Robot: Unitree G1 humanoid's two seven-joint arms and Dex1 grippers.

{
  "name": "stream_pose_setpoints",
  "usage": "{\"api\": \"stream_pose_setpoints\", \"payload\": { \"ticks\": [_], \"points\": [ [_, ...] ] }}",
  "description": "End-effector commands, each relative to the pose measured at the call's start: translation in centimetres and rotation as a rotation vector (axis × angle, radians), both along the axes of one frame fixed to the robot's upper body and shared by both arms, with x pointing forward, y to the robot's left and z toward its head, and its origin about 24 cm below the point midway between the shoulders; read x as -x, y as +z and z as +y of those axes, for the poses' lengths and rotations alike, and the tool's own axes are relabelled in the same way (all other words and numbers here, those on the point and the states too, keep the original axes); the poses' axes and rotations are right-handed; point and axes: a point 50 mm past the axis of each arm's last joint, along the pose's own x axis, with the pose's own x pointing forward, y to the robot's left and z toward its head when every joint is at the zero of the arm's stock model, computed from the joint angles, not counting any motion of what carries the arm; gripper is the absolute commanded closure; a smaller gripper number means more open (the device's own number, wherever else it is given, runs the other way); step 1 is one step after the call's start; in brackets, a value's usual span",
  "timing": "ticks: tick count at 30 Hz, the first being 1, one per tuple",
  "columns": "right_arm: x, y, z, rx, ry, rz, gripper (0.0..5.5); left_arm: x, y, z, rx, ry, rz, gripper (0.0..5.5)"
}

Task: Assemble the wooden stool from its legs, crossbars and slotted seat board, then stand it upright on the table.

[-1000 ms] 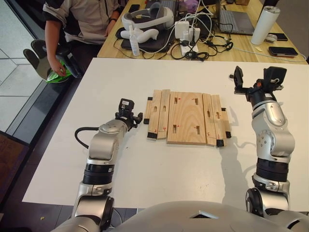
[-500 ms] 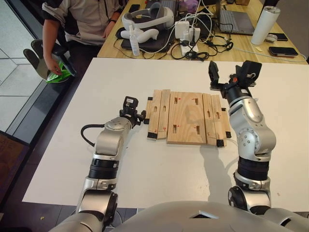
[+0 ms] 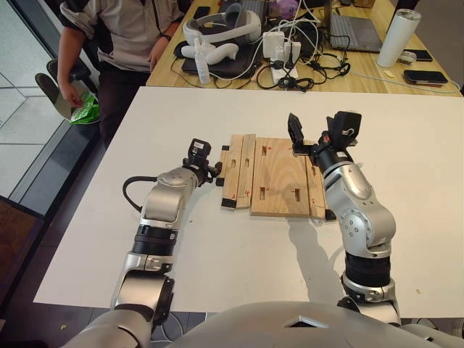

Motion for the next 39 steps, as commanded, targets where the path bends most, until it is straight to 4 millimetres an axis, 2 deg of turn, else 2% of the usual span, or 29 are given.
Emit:
{"api": "stream_pose_setpoints", "payload": {
  "ticks": [1,3,5,8,12,18,21,23,26,28,31,35,38,39],
  "points": [
    [-0.8,0.6,-5.3,0.113,-0.120,-0.057,0.12,0.2,-0.4,0.9,-0.021,0.011,0.014,2.30],
    [-1.1,0.1,-8.7,0.213,-0.192,-0.063,0.12,0.1,-0.5,1.1,-0.027,0.005,0.021,2.30],
    [-1.0,-1.0,-11.1,0.292,-0.235,-0.056,0.12,0.2,-0.7,1.3,-0.035,0.002,0.029,2.30],
    [0.3,-3.5,-13.4,0.349,-0.264,-0.023,0.12,0.1,-1.2,2.0,-0.074,-0.009,0.047,2.30],
    [1.3,-5.2,-12.8,0.347,-0.252,-0.011,0.12,0.1,-1.1,2.4,-0.097,-0.035,0.051,2.30],
    [1.5,-5.5,-12.3,0.334,-0.250,-0.014,0.12,-0.9,0.5,2.7,-0.090,0.006,-0.031,2.30],
    [1.7,-5.8,-12.5,0.328,-0.256,0.006,0.12,-1.3,1.3,2.2,-0.036,0.019,-0.062,2.30],
    [1.8,-6.9,-12.9,0.306,-0.258,0.098,0.12,-1.2,1.0,2.0,-0.034,0.014,-0.049,2.30],
    [2.4,-9.3,-13.4,0.123,-0.204,0.343,0.12,-0.9,0.6,2.2,-0.043,0.017,-0.041,2.30],
    [2.2,-9.2,-13.5,0.056,-0.144,0.388,0.12,-1.1,1.0,2.5,-0.042,0.037,-0.056,2.30],
    [1.4,-8.4,-14.9,0.183,-0.167,0.347,0.12,-1.4,1.4,2.8,-0.045,0.063,-0.081,2.30],
    [0.6,-7.1,-16.5,0.244,-0.251,0.254,0.12,-1.2,1.4,3.1,-0.048,0.081,-0.087,2.30],
    [0.3,-7.5,-17.9,0.439,-0.224,0.286,0.12,-1.0,1.2,3.6,-0.062,0.094,-0.082,2.30],
    [0.4,-8.3,-17.9,0.488,-0.167,0.334,0.12,-1.1,1.2,3.7,-0.062,0.099,-0.083,2.30]
  ]
}}
